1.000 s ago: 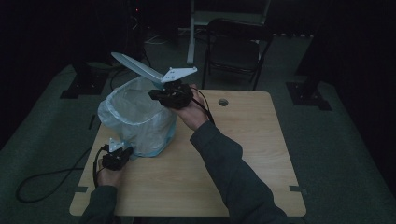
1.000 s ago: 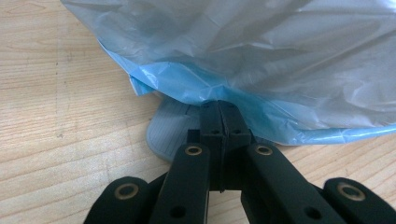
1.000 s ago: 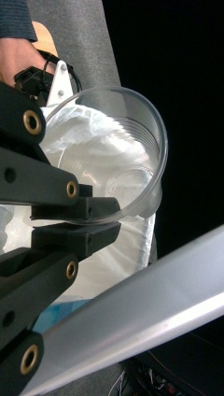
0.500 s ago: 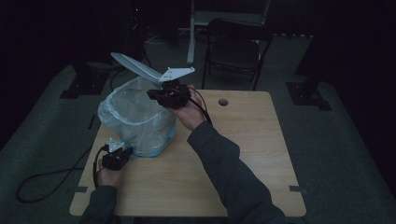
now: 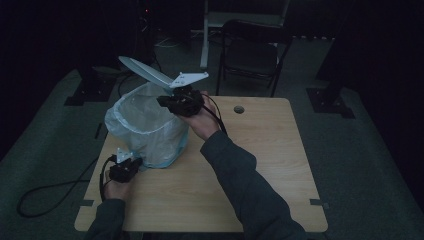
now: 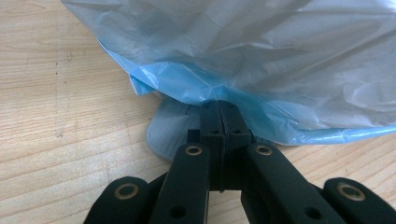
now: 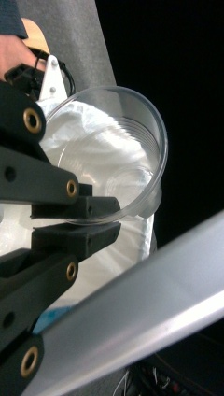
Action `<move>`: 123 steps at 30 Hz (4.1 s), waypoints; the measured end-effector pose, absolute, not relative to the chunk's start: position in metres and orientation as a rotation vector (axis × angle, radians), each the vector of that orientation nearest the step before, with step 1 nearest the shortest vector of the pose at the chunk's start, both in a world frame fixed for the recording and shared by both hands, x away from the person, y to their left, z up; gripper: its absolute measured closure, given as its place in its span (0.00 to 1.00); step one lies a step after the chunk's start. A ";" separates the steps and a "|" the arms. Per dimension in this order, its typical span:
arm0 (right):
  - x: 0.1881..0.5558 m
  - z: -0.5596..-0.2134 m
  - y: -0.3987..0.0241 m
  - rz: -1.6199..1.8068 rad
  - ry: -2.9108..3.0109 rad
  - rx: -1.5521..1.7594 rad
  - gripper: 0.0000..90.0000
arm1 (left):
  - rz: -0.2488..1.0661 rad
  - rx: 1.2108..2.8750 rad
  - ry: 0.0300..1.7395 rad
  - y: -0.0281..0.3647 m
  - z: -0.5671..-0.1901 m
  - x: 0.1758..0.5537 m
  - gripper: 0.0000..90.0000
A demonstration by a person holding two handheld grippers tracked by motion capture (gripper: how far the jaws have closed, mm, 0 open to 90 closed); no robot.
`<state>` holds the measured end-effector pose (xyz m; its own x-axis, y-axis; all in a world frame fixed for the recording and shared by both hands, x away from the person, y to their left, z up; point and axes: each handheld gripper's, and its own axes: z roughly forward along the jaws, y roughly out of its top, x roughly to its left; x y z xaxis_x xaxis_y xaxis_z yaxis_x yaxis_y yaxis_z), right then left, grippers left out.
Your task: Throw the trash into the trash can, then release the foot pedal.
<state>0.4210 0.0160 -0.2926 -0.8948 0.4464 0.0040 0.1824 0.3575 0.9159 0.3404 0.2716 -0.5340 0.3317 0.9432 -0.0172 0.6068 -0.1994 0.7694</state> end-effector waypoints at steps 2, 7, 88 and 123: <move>0.418 -0.292 0.015 1.580 2.373 0.526 0.72 | 0.620 1.907 1.362 0.271 -0.534 0.340 1.00; 0.415 -0.291 0.015 1.576 2.367 0.505 0.68 | 0.620 1.907 1.362 0.271 -0.534 0.340 1.00; 0.398 -0.371 -0.080 1.543 2.398 0.670 0.62 | 0.696 1.921 1.370 0.266 -0.529 0.335 1.00; 0.384 -0.412 -0.119 1.347 2.435 0.759 0.60 | 0.643 1.850 1.327 0.271 -0.522 0.318 0.82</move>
<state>0.3844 -0.1193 -0.4125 -0.8308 0.5559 0.0268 0.3182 0.4349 0.8424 0.3183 0.2710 -0.5220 0.3339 0.9422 -0.0286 0.5617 -0.1746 0.8087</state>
